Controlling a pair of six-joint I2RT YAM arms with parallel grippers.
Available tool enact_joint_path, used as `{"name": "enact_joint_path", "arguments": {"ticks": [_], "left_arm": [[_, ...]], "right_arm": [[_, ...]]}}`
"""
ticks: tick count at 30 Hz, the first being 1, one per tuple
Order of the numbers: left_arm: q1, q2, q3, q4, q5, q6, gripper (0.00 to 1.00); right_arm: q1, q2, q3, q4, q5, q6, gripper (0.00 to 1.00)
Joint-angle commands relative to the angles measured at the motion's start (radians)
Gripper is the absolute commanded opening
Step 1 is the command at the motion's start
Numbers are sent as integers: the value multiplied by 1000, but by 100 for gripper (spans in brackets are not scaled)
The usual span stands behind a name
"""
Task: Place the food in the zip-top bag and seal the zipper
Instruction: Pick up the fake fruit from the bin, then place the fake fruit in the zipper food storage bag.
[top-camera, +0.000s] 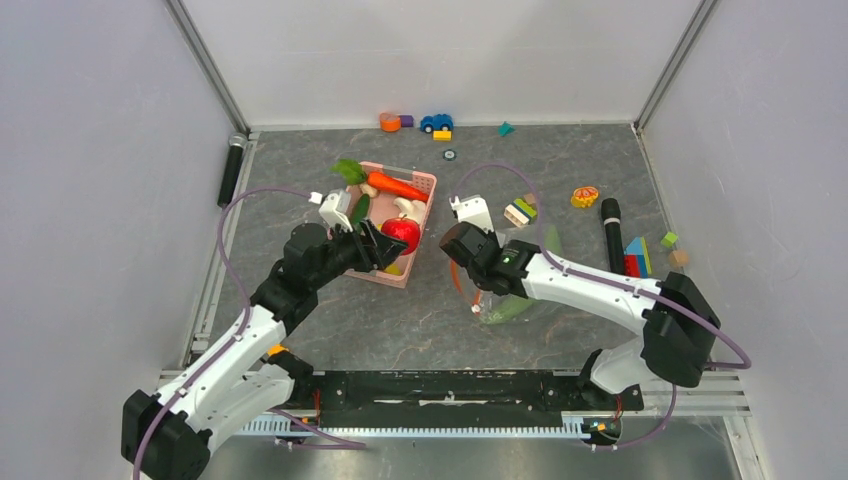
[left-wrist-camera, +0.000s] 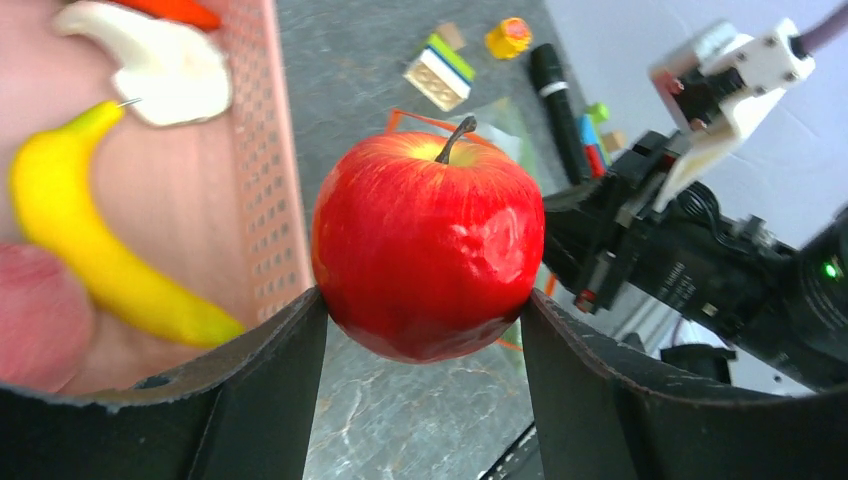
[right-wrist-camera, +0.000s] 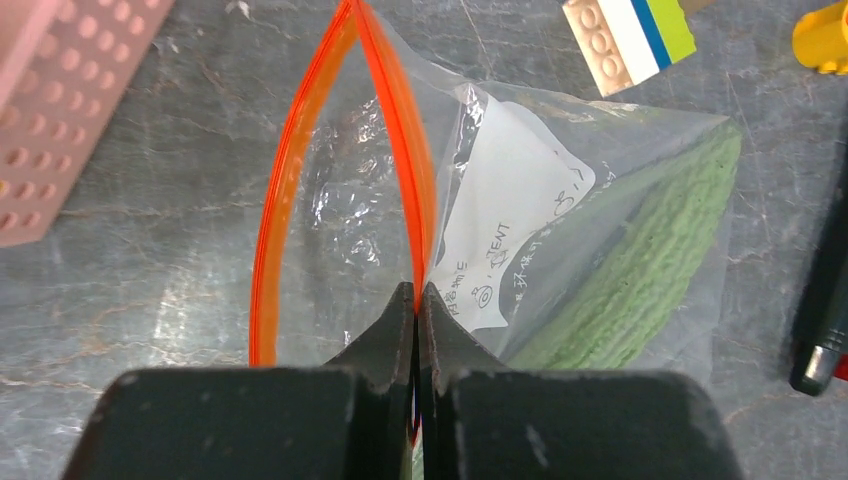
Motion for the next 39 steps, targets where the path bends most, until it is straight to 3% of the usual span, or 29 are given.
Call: {"name": "enact_joint_path", "arguments": {"ticks": [1, 7, 14, 19, 30, 32, 39], "left_arm": [[-3, 11, -18, 197, 192, -11, 18], [-34, 10, -50, 324, 290, -44, 19], [-130, 112, -19, 340, 222, -46, 20], [-216, 237, 20, 296, 88, 9, 20], [-301, 357, 77, 342, 80, -24, 22], [-313, 362, 86, 329, 64, -24, 28], [-345, 342, 122, 215, -36, 5, 76]], "right_arm": [[-12, -91, -20, 96, -51, -7, 0], [-25, -198, -107, 171, -118, 12, 0], [-24, -311, -197, 265, -251, -2, 0], [-25, -408, -253, 304, -262, 10, 0], [-25, -544, -350, 447, -433, -1, 0], [-25, -560, -371, 469, -443, -1, 0], [-25, -607, -390, 491, -439, 7, 0]]}}
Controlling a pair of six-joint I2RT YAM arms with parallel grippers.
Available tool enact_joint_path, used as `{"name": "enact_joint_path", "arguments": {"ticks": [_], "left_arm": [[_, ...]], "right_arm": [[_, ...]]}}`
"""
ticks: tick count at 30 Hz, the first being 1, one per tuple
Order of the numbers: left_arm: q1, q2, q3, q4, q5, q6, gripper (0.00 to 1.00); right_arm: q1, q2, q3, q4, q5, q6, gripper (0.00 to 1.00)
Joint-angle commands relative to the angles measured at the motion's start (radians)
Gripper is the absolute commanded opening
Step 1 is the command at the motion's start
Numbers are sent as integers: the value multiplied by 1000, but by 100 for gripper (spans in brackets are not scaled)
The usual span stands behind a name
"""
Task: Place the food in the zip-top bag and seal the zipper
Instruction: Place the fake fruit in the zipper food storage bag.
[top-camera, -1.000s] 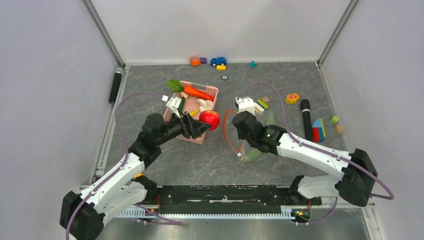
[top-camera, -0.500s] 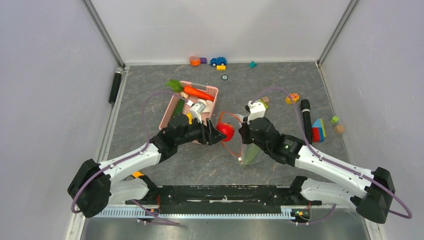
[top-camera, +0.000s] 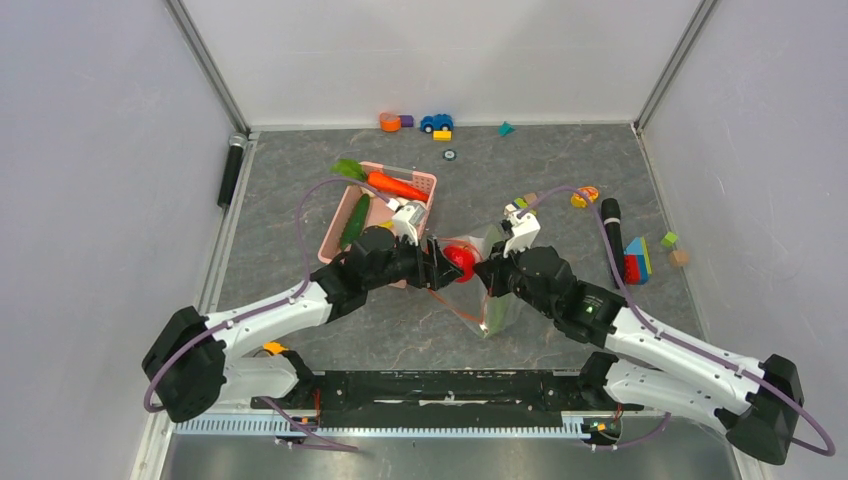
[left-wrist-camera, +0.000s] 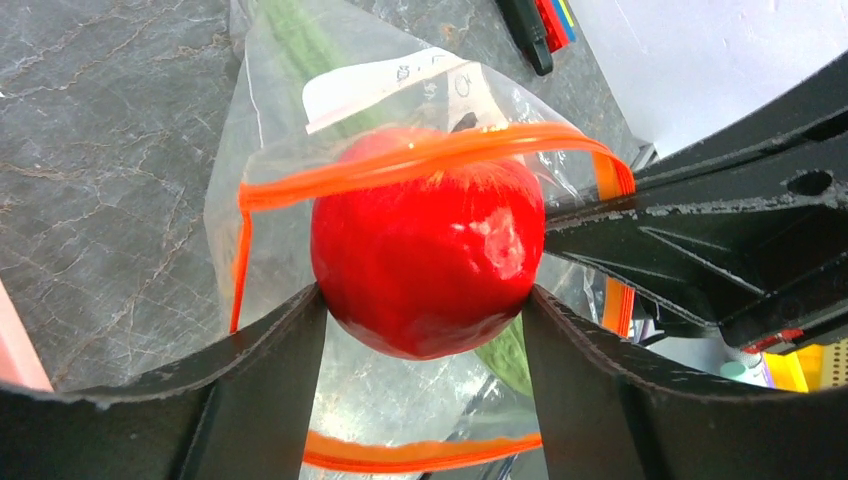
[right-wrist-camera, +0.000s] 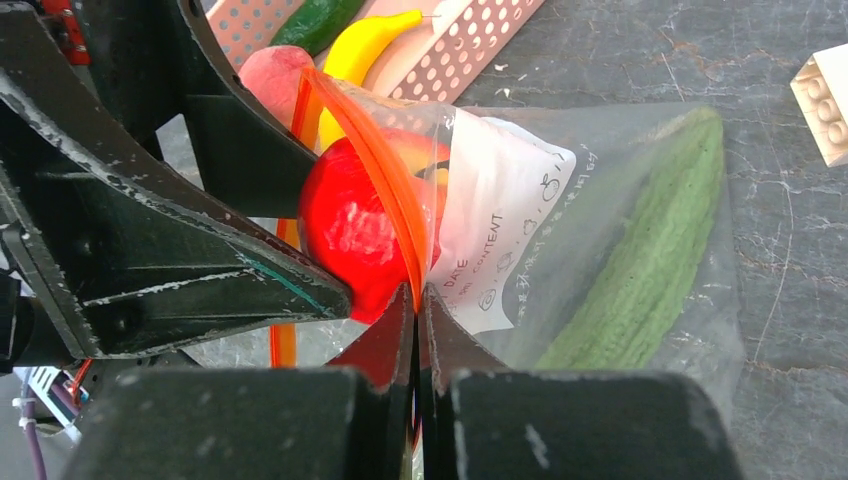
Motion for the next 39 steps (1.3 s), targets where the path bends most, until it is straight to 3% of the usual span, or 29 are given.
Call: {"name": "enact_joint_path", "arguments": {"ticks": [1, 7, 14, 19, 25, 30, 39], "left_arm": [[-21, -31, 58, -28, -54, 7, 78], [-34, -87, 67, -76, -54, 15, 99], [-40, -181, 92, -179, -82, 35, 100], [-40, -239, 133, -357, -272, 44, 100], [-26, -177, 250, -708, -629, -17, 100], [63, -134, 270, -807, -678, -36, 100], [281, -22, 296, -809, -587, -2, 100]], "right_arm": [[2, -38, 1, 90, -21, 2, 0], [2, -64, 7, 82, 0, 4, 0], [2, -92, 39, 4, 104, -17, 0], [3, -91, 90, -114, 217, -66, 0], [3, -111, 82, -148, 271, -107, 0], [3, -136, 50, -134, 275, -136, 0], [3, -132, 13, -99, 264, -173, 0]]}}
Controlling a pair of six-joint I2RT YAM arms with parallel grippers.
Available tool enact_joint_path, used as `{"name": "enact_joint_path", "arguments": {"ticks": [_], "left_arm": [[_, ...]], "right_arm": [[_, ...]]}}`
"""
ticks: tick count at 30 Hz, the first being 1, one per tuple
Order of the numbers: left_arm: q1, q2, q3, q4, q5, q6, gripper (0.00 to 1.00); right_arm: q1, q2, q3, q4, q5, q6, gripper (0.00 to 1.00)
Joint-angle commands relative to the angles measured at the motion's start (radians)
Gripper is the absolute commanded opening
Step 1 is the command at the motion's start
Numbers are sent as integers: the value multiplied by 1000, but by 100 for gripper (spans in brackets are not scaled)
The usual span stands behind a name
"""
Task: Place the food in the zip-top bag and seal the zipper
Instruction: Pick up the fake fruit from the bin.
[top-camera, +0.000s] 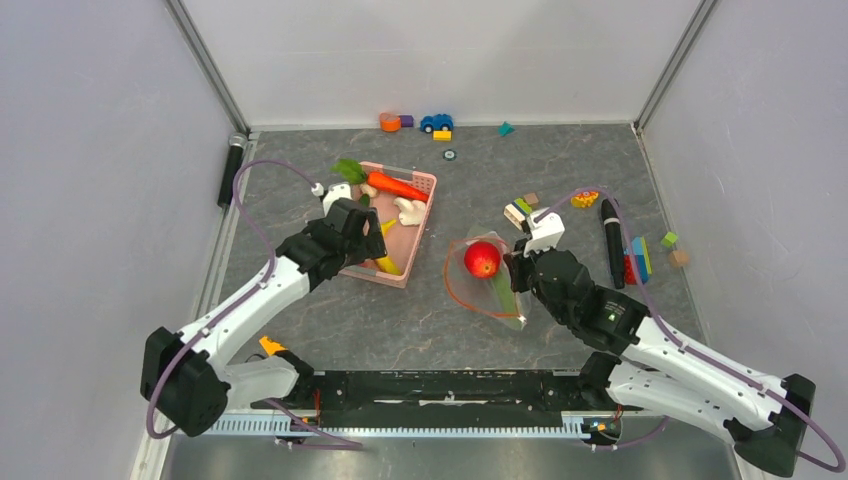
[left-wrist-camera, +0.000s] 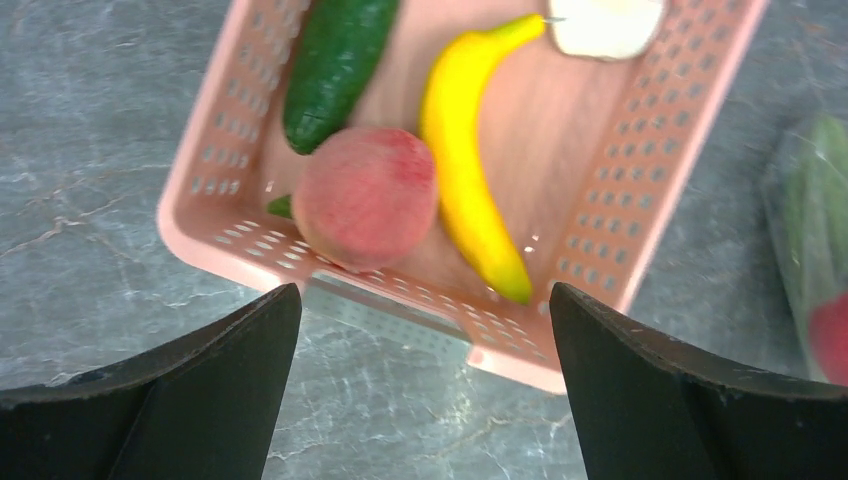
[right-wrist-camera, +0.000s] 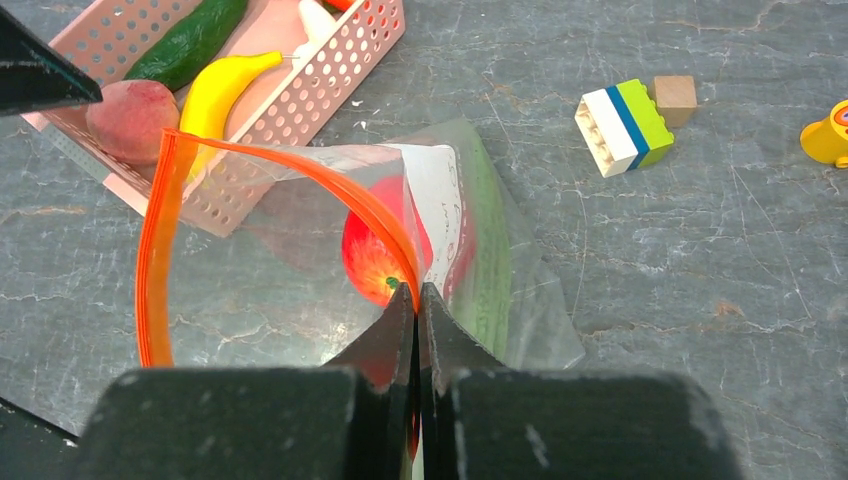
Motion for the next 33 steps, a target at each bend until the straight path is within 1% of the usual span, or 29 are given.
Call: {"name": "enact_joint_path", "arguments": {"ticks": [1, 5, 9, 12, 16, 17, 19, 23, 27, 33], "left_arm": [[66, 52, 62, -19, -1, 3, 100], [102, 96, 68, -8, -29, 20, 100], [131, 140, 61, 22, 16, 35, 91], [142, 161, 62, 51, 34, 57, 88], [161, 212, 72, 85, 73, 87, 81], [164, 227, 75, 88, 73, 91, 78], [167, 256, 87, 79, 71, 103, 76], [167, 284, 100, 48, 62, 126, 75], [168, 301, 84, 53, 56, 146, 75], [167, 390, 116, 60, 77, 160, 75]], "right_arm": [[2, -8, -28, 71, 14, -38, 0], [2, 2, -37, 77, 11, -47, 0], [2, 10, -40, 77, -12, -51, 0], [1, 9, -39, 76, -26, -51, 0], [2, 2, -50, 79, -18, -52, 0], [2, 0, -52, 79, -14, -51, 0], [1, -2, -54, 78, -11, -52, 0], [2, -4, -58, 78, 9, -53, 0], [0, -4, -61, 79, 12, -52, 0], [2, -4, -65, 80, 35, -55, 0]]}}
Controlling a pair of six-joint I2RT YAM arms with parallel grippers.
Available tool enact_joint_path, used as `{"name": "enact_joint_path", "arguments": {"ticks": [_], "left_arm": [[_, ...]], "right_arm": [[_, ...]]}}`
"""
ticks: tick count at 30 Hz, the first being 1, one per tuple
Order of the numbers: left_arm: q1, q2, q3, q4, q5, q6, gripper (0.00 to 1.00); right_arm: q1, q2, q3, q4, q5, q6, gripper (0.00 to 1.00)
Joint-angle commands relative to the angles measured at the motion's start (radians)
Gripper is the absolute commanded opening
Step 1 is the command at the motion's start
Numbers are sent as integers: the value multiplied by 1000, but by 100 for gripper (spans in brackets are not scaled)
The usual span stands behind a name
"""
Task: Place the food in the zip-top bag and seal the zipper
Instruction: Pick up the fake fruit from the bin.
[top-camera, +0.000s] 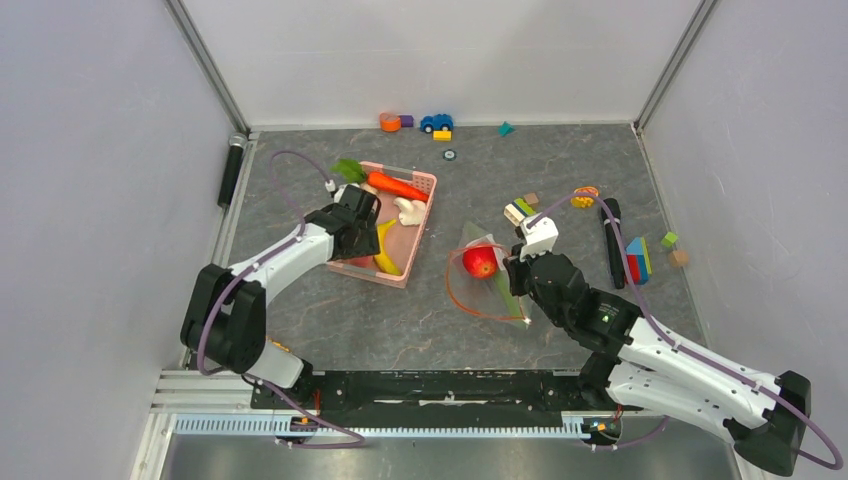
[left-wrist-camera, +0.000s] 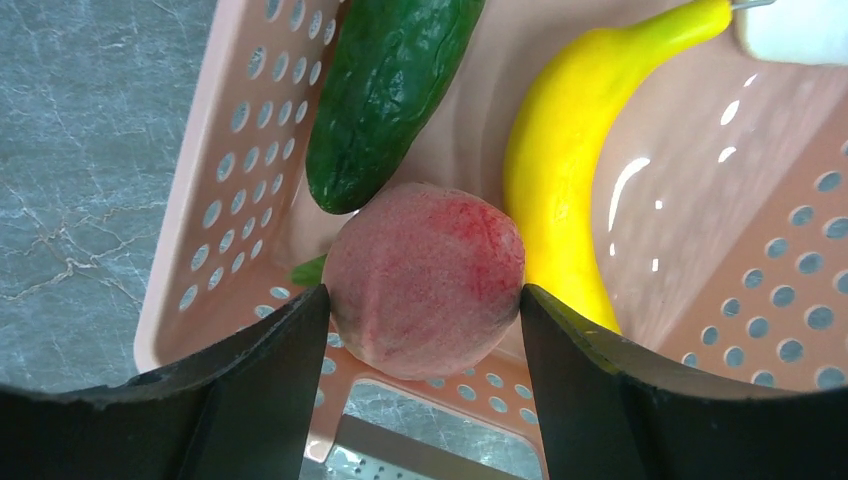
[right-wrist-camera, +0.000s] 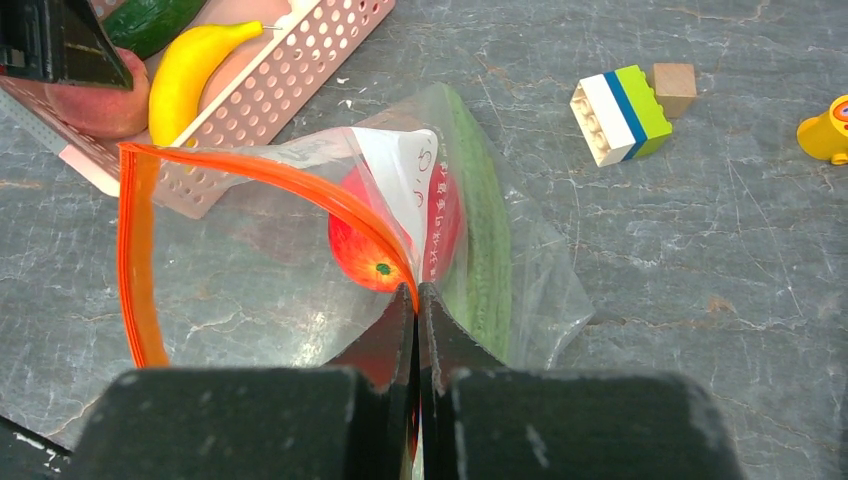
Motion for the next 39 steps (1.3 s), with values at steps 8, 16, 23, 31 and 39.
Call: {"name": "enact_joint_path", "arguments": {"ticks": [8, 16, 23, 31, 39], "left_arm": [[4, 125, 78, 13, 81, 48, 60], [4, 99, 56, 20, 132, 42, 38], [4, 73, 69, 17, 115, 30, 24], [4, -88, 71, 0, 76, -8, 20], [0, -294, 30, 26, 195, -43, 19]], "right_arm": [[1, -18, -15, 37, 77, -11, 0], [0, -22, -13, 35, 97, -11, 0], [0, -29, -17, 38, 106, -9, 0], [1, -37, -18, 38, 112, -5, 0], [0, -27, -20, 37, 108, 9, 0]]}}
